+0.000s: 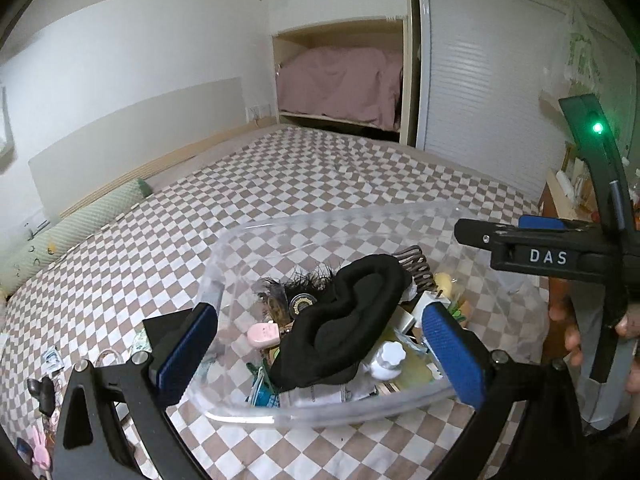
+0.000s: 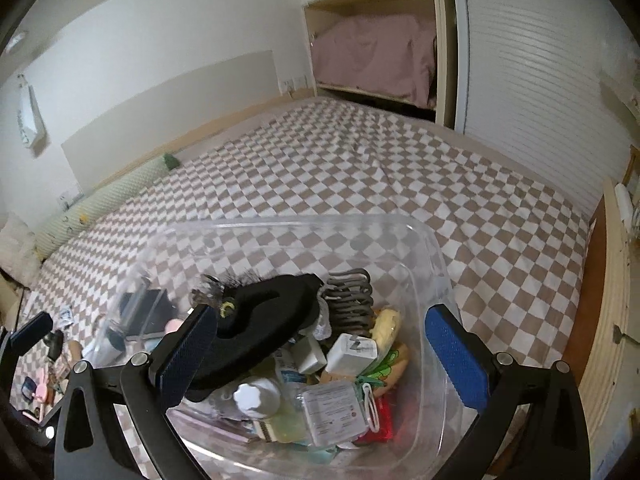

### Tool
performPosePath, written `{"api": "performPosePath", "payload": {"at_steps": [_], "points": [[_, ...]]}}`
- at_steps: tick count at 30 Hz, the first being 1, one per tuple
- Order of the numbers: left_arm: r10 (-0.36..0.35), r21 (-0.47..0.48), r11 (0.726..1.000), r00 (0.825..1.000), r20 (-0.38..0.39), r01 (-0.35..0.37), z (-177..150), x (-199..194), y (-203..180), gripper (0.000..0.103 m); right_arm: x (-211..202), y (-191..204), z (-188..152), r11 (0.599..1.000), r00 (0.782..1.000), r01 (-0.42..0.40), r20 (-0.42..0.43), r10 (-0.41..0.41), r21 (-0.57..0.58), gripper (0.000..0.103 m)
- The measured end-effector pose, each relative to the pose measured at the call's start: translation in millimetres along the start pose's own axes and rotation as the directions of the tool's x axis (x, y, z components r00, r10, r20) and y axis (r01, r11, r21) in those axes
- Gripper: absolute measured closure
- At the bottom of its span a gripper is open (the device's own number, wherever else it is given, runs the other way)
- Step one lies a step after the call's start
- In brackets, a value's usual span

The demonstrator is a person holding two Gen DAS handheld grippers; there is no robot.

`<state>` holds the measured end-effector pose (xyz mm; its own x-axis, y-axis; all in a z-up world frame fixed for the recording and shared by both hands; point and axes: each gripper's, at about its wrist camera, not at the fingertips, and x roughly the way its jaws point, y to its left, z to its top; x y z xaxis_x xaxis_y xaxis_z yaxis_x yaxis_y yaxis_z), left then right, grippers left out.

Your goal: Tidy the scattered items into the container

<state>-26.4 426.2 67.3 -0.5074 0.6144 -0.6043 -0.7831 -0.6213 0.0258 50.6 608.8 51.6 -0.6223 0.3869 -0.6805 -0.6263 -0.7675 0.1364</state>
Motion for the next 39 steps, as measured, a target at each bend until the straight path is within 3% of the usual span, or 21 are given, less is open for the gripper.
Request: {"api": "performPosePath", "payload": {"at_steps": [19, 29, 33, 39], "points": [[0.036, -0.075, 0.997, 0.997, 0.075, -0.03, -32, -80, 19, 0.0, -56, 13, -32, 0.996, 0.992, -0.013, 0.127, 0.024, -0.092, 0.0], [0.071, -0.098, 0.993, 0.993, 0.092, -0.062, -58, -98, 29, 0.0, -82, 7, -62, 0.995, 0.977, 0.024, 0.215, -0.004, -0.093, 0.0], [0.1, -0.098, 0.991, 0.989, 0.109, -0.089, -66, -103, 30, 0.0, -91, 4, -73, 0.997, 0.971, -0.006, 0.238, 0.025, -0.077, 0.0], [0.136, -0.123, 0.985, 0.982, 0.132, -0.12, -77, -110, 40, 0.0, -98, 8, -88, 0.994, 0.961, 0.012, 0.276, 0.018, -0.108, 0.0]]}}
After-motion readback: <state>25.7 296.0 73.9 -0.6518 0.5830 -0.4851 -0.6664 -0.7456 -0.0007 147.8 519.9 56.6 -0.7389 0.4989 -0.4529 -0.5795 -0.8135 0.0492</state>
